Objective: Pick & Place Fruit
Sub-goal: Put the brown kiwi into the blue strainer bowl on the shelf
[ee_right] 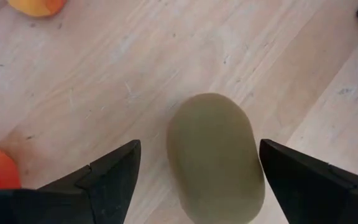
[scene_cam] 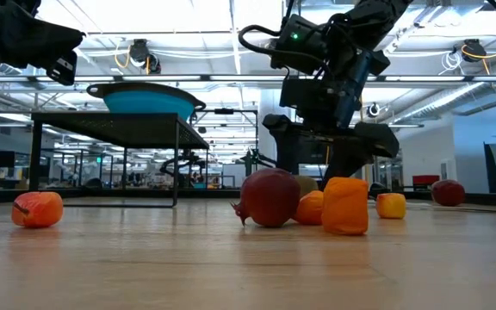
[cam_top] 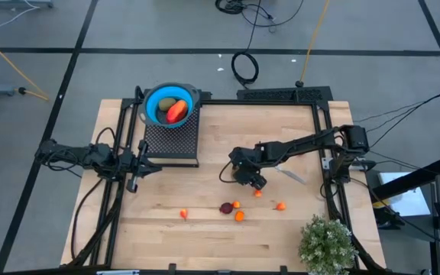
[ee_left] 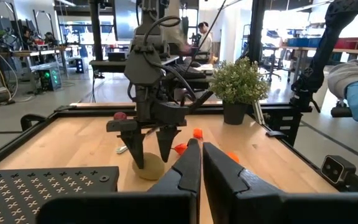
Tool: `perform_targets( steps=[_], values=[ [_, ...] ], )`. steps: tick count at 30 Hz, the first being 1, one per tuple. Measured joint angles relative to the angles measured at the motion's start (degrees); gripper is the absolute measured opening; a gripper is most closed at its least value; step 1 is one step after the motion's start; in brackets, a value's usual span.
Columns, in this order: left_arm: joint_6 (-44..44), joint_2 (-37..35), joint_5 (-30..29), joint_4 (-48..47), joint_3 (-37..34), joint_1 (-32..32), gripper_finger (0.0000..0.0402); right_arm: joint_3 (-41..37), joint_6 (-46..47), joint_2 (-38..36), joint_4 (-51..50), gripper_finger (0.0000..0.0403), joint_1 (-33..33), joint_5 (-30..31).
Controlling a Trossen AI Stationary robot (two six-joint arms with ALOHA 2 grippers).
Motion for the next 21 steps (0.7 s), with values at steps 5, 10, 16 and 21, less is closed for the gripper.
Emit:
perform_targets(
  steps=[5, 10, 16, 21],
  values=[
    [-0.19, 0.0, 0.02, 0.0, 0.0, 0.0, 0.0022, 0.0, -0.07, 0.0, -0.01, 0.0285, 0.0, 1.73],
    [-0.23, 0.0, 0.02, 0.0, 0.0, 0.0, 0.001, 0.0, -0.21, 0.0, -0.5, 0.026, -0.19, 3.26],
    [-0.41, 0.0, 0.02, 0.0, 0.0, 0.0, 0.0006, 0.0, -0.33, 0.0, -0.44, 0.0239, -0.17, 3.24],
    [-0.38, 0.0, 0.02, 0.0, 0.0, 0.0, 0.0022, 0.0, 0.16, 0.0, -0.39, 0.0211, -0.14, 3.26]
  ],
)
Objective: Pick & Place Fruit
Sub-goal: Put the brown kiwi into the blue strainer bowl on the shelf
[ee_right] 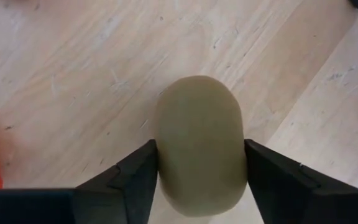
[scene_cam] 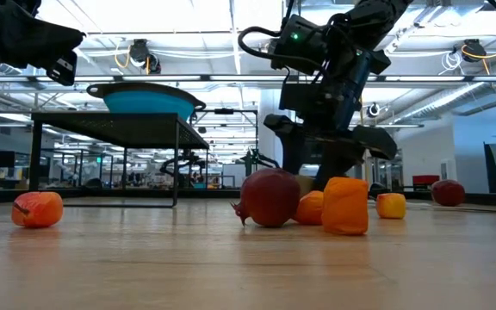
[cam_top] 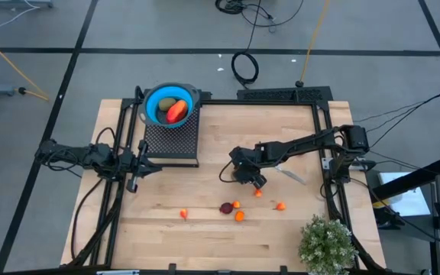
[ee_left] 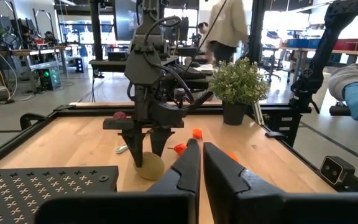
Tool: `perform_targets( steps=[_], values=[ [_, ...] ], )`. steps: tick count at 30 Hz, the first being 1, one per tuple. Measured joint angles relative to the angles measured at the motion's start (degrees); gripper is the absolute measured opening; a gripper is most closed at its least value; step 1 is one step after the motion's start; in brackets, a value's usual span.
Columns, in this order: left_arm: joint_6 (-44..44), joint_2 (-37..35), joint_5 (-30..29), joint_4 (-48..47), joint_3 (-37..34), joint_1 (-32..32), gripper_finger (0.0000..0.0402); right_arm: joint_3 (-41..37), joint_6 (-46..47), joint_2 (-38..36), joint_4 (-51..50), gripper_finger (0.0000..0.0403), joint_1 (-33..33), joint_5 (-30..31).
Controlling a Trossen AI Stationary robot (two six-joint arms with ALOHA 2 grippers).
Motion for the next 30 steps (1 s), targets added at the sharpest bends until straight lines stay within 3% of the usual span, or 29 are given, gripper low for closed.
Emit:
perform_targets(
  steps=[10, 20, 30],
  values=[
    [0.02, 0.0, 0.0, -0.02, 0.0, -0.02, 0.0026, -0.02, 7.03, -0.66, 0.6, 0.0194, 2.09, -0.22],
    [0.17, 0.07, 0.0, 0.0, 0.0, 0.0, 0.0026, -0.04, 13.96, -7.28, 1.38, 0.0192, 4.68, -0.57],
    [0.17, 0.11, 0.0, -0.74, 0.02, -0.02, 0.0026, -0.07, 25.37, -18.81, 1.72, 0.0191, 5.43, -13.22]
  ],
)
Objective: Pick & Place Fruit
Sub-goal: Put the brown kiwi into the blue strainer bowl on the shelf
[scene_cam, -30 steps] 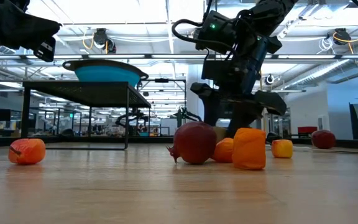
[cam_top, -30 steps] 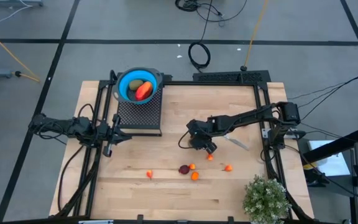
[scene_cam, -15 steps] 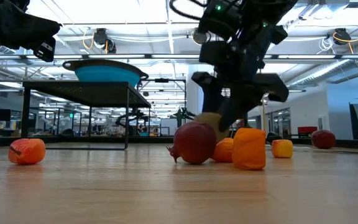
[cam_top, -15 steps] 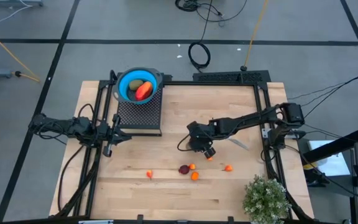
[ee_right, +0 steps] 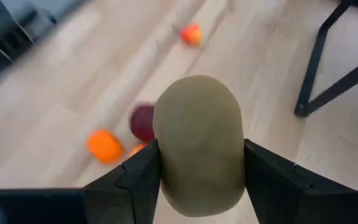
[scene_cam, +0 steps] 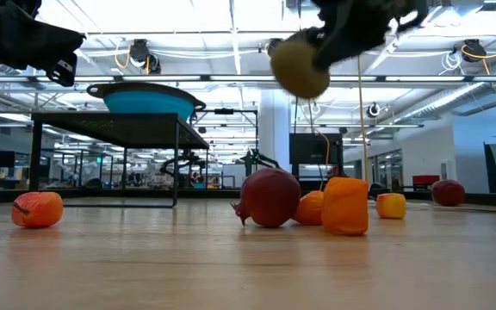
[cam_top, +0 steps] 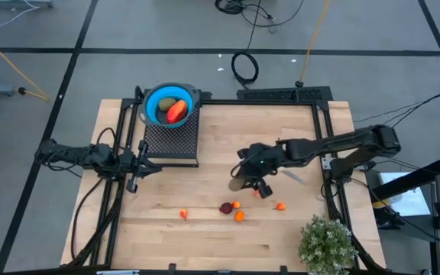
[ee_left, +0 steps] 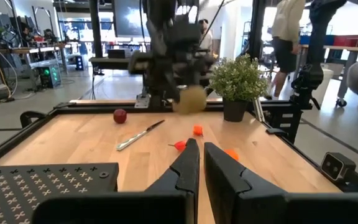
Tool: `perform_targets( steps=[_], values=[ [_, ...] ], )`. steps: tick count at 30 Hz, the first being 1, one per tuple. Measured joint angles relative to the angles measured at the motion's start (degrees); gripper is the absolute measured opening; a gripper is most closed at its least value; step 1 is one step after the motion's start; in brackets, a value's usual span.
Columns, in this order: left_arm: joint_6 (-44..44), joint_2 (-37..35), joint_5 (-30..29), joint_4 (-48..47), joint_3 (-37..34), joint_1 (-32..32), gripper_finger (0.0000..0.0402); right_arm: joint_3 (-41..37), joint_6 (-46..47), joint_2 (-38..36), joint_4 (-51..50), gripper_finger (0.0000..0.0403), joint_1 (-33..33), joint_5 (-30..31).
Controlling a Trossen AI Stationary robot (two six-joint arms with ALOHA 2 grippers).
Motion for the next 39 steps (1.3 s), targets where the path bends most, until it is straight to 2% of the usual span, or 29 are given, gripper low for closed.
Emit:
perform_targets(
  steps=[8, 17, 23, 28, 39],
  values=[
    [-0.56, 0.02, 0.0, -0.51, 0.0, 0.02, 0.0026, 0.0, 6.13, -7.62, 0.32, 0.019, 0.02, -10.99],
    [-0.92, 0.02, 0.0, -0.51, 0.0, 0.0, 0.0026, -0.31, 6.1, -11.75, 1.75, 0.0191, 0.02, -31.82],
    [-1.01, 0.02, 0.0, -0.62, 0.0, 0.01, 0.0026, -4.99, 3.03, -13.81, 11.58, 0.0196, 0.09, -42.63],
    [-1.01, 0.02, 0.0, -0.62, 0.0, 0.0, 0.0026, -10.41, 3.44, -16.3, 18.8, 0.0194, 0.09, -42.61],
    [-1.08, 0.02, 0.0, -0.51, 0.0, 0.02, 0.0026, -20.33, 14.65, -21.89, 38.71, 0.0195, 0.11, -42.58]
  ],
)
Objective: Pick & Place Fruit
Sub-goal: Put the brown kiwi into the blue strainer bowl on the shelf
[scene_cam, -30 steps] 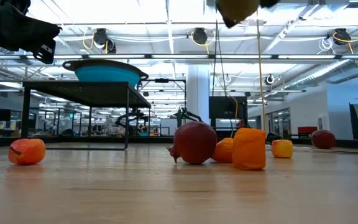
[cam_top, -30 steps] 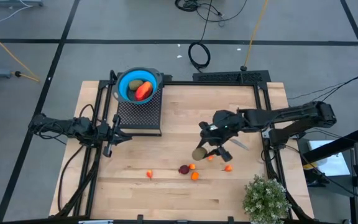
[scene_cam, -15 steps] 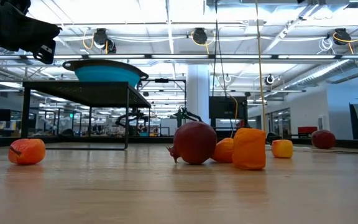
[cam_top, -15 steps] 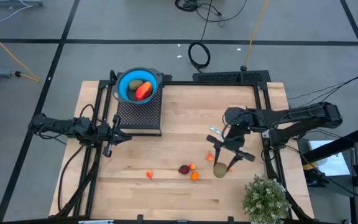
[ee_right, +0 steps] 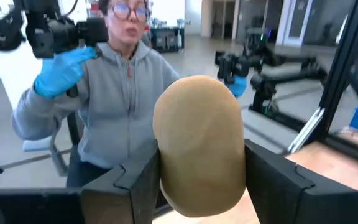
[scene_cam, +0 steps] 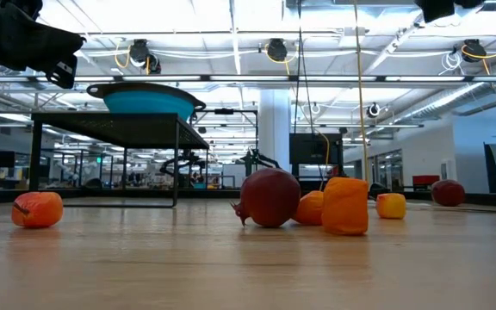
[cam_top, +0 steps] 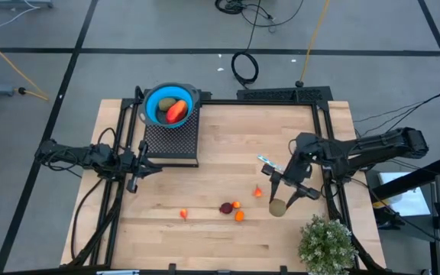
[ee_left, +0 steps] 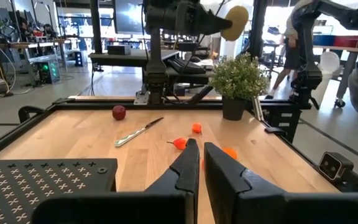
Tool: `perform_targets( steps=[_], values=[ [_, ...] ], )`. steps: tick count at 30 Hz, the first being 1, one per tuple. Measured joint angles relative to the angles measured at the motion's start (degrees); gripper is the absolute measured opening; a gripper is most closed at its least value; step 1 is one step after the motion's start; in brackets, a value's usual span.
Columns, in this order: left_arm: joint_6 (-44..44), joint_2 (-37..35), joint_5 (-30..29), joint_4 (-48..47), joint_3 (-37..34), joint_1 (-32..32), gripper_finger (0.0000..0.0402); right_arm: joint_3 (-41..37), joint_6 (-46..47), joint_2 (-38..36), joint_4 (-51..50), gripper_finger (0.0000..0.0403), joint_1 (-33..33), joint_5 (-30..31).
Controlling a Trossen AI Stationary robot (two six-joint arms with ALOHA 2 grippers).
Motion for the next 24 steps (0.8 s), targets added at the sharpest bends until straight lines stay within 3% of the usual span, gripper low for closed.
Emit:
perform_targets(
  steps=[11, 15, 20, 24],
  values=[
    [-0.4, 0.0, 0.0, 0.33, 0.0, -0.01, 0.0026, -7.38, 5.4, -2.49, 20.29, 0.0196, 0.02, 12.11],
    [-0.45, 0.0, 0.0, 0.33, 0.0, 0.0, 0.0026, -8.22, 6.36, -2.48, 24.14, 0.0197, 0.04, 13.14],
    [-0.62, 0.0, 0.0, 0.33, 0.0, -0.02, 0.0026, -8.87, 6.26, -2.47, 26.54, 0.0196, 0.66, 19.46],
    [-0.61, 0.0, 0.0, 0.33, 0.0, -0.02, 0.0026, -8.87, 6.33, -2.47, 26.5, 0.0198, 0.66, 19.57]
  ],
)
